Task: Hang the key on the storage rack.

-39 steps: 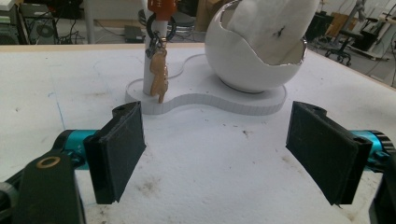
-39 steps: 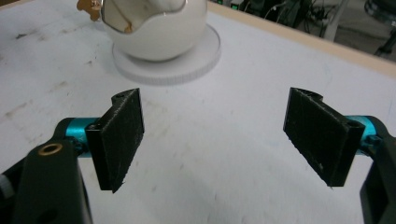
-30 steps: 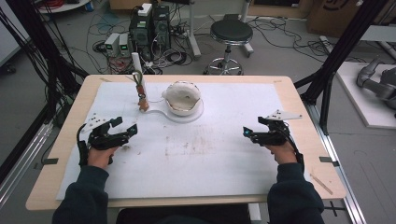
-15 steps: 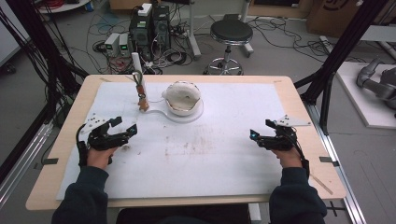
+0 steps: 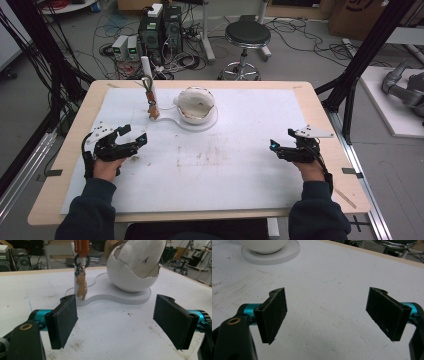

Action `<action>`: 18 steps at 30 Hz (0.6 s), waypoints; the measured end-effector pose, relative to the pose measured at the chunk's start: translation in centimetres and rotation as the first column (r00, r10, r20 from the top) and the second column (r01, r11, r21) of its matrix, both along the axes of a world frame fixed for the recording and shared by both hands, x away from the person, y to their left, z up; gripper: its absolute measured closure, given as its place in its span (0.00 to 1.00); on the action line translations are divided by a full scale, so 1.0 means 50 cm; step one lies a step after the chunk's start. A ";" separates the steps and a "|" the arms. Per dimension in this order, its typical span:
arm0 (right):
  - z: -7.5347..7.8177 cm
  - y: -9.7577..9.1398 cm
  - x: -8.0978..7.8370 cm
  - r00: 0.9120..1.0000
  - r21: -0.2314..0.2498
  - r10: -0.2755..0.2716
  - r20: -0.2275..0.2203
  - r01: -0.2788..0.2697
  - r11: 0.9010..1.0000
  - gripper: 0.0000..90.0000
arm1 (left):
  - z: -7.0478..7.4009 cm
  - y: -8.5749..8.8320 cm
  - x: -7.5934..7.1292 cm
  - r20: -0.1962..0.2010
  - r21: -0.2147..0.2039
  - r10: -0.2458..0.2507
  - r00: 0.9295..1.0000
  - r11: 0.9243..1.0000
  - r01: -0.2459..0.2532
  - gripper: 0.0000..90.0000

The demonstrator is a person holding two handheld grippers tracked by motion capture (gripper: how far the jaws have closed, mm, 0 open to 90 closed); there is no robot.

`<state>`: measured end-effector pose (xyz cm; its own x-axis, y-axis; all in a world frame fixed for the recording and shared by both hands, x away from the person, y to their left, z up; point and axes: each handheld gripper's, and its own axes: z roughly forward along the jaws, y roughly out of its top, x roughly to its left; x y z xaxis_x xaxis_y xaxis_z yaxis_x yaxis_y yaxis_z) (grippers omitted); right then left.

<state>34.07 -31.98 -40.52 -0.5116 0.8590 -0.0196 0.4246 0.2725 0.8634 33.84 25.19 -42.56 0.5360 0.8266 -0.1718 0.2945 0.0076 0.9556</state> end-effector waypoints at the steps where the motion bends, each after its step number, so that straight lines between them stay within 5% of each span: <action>1: 0.000 0.000 0.000 1.000 -0.002 0.002 0.000 -0.002 1.000 0.19 | 0.000 0.000 0.000 0.000 -0.002 0.000 1.000 1.000 0.000 0.21; 18: -0.007 0.002 0.006 1.000 -0.007 0.002 -0.019 -0.002 1.000 0.19 | -0.002 -0.001 0.002 0.001 0.001 0.002 1.000 1.000 -0.002 0.21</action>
<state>34.35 -31.86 -40.89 -0.5140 0.8577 -0.0155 0.4406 0.2794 0.8531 33.93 25.17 -42.64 0.5346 0.8278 -0.1704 0.2939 0.0069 0.9558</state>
